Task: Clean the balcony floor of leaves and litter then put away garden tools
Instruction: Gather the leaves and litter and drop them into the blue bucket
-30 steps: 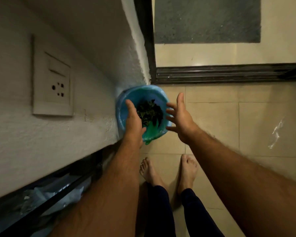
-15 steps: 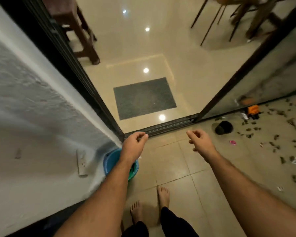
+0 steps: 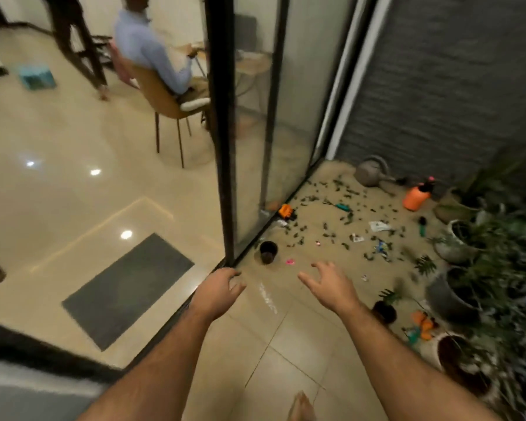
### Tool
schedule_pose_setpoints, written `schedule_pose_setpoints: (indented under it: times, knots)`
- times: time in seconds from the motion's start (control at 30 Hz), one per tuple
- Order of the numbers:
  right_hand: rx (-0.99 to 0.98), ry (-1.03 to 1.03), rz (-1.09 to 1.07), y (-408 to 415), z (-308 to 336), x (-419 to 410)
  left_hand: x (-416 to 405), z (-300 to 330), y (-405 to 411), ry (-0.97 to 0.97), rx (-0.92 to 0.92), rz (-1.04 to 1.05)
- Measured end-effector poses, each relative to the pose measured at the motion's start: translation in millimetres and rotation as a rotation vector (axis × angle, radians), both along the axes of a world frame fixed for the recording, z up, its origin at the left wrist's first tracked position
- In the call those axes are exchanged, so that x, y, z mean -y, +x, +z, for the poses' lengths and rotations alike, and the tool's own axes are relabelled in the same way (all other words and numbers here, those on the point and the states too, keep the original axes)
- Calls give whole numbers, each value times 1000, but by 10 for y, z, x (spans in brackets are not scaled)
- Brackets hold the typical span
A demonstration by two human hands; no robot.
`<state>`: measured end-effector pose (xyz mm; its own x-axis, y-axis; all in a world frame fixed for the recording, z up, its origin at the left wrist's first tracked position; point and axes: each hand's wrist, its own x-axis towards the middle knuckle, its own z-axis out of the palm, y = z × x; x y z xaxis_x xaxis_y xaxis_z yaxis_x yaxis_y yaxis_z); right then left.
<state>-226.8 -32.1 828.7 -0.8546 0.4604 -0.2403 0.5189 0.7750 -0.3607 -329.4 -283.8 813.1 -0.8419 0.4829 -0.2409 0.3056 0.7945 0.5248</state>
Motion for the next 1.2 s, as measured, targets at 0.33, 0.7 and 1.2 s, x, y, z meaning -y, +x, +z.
schedule_pose_setpoints:
  times: [0.33, 0.7, 1.2]
  knots:
    - [-15, 39, -285, 754, 90, -1783, -2088, 79, -86, 39, -50, -279]
    - [30, -130, -449, 1097, -155, -3136, -3722, -14, 130, 18, 20, -373]
    - [160, -264, -395, 21, -711, -3742, -4310, -527, -935, -115, 176, -366]
